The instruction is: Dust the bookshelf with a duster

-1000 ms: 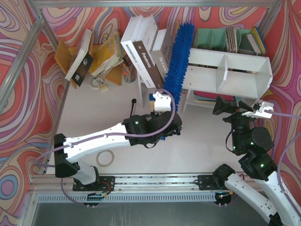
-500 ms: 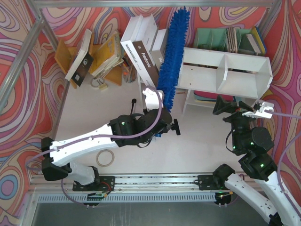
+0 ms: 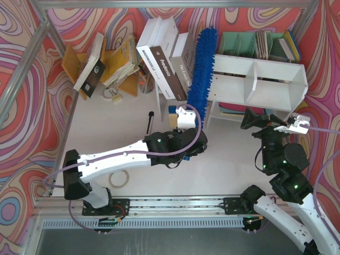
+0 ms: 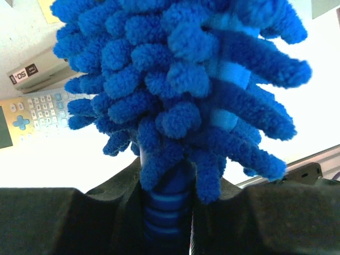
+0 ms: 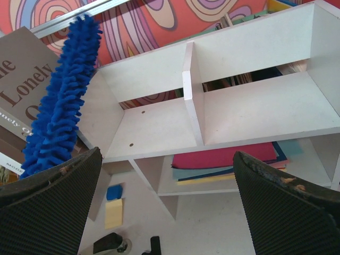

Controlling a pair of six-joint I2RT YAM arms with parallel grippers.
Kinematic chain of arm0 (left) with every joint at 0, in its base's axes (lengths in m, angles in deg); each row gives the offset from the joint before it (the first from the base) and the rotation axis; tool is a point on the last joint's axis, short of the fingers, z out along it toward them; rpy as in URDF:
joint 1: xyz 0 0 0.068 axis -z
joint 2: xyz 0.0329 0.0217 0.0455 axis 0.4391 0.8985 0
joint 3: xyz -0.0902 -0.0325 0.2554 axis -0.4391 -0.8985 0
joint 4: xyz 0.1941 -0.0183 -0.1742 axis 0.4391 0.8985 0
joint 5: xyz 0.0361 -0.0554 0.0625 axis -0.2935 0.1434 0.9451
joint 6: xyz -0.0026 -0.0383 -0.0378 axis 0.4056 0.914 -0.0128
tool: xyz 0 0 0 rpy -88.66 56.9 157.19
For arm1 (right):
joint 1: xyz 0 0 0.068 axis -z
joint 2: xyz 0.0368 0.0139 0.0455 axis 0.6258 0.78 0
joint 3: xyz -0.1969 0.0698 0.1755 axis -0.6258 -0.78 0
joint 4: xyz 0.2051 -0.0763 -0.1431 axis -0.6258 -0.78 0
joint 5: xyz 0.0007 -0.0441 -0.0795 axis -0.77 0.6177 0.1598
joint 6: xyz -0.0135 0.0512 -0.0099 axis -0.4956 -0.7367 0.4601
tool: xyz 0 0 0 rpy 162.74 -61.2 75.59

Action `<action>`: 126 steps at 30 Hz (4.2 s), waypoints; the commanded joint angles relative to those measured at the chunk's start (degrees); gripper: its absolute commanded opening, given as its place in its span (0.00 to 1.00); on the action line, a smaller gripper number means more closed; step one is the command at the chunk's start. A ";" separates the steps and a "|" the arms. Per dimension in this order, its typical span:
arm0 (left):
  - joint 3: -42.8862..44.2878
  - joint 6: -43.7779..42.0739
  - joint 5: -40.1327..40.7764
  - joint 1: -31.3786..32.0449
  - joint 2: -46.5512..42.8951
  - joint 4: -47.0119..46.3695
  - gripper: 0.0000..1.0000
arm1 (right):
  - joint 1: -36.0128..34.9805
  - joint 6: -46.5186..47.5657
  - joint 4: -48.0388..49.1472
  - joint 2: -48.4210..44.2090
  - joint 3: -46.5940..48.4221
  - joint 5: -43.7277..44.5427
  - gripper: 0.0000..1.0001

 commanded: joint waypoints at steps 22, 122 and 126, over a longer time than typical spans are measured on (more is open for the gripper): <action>-6.81 -3.62 4.26 -0.52 -5.54 -5.06 0.00 | 0.22 -0.35 -0.95 0.69 -0.20 1.44 0.99; -78.46 -57.58 18.62 -0.15 -38.49 -95.93 0.00 | 0.22 -0.33 -1.59 5.35 -0.09 1.57 0.99; -78.43 -61.86 15.57 -0.23 -42.47 -92.51 0.00 | 0.23 -0.37 -1.57 5.43 -0.05 1.47 0.99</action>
